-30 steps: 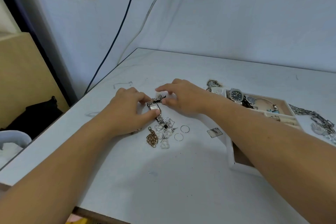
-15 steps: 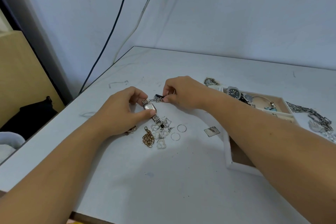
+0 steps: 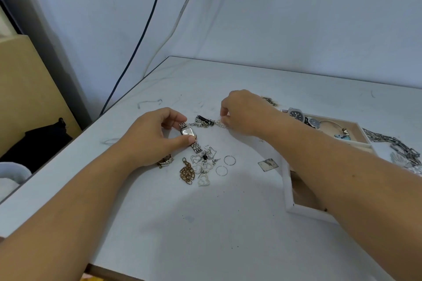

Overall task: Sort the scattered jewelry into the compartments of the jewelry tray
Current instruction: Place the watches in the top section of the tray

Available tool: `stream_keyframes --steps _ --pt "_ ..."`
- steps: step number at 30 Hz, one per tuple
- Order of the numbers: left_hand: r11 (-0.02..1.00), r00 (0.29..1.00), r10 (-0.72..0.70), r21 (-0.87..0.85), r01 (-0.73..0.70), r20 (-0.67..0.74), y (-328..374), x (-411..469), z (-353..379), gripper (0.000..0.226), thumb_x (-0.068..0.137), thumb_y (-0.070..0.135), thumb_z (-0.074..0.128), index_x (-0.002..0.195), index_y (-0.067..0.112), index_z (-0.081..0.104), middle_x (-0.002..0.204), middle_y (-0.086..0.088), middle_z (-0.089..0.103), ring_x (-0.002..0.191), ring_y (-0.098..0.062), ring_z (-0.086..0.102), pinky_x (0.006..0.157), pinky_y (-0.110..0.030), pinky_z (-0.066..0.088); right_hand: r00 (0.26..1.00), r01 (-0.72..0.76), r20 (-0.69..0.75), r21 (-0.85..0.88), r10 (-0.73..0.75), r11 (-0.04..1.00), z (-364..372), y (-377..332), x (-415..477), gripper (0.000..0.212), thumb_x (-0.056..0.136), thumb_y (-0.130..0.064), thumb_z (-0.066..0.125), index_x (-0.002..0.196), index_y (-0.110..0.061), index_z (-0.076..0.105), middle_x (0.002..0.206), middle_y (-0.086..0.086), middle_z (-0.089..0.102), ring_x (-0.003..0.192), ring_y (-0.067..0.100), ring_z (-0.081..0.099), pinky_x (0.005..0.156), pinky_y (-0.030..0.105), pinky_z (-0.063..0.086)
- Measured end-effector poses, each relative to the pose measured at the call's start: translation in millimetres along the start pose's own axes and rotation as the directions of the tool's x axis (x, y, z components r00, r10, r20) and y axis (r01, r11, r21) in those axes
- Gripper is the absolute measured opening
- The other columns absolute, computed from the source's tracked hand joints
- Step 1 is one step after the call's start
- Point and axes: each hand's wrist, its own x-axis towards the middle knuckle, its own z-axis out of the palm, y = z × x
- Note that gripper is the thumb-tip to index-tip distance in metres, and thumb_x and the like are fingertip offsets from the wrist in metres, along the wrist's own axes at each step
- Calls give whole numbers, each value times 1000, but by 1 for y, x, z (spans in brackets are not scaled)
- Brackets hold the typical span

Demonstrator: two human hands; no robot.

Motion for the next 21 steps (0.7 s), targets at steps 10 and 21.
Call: stream_keyframes --steps 10,21 --pt "996 999 -51 -67 52 14 1 2 -3 47 65 36 83 106 32 62 91 14 65 95 -2 58 76 -12 39 994 63 82 97 -71 993 5 -17 3 37 89 -52 47 113 -29 62 120 -1 51 114 23 41 94 41 35" --pt "987 997 -67 -144 72 43 0 4 -4 26 74 32 77 98 30 68 89 -1 70 75 -7 63 74 -20 48 990 99 92 98 -108 990 5 -20 6 22 89 -30 50 98 -11 59 98 6 56 91 26 51 81 38 40"
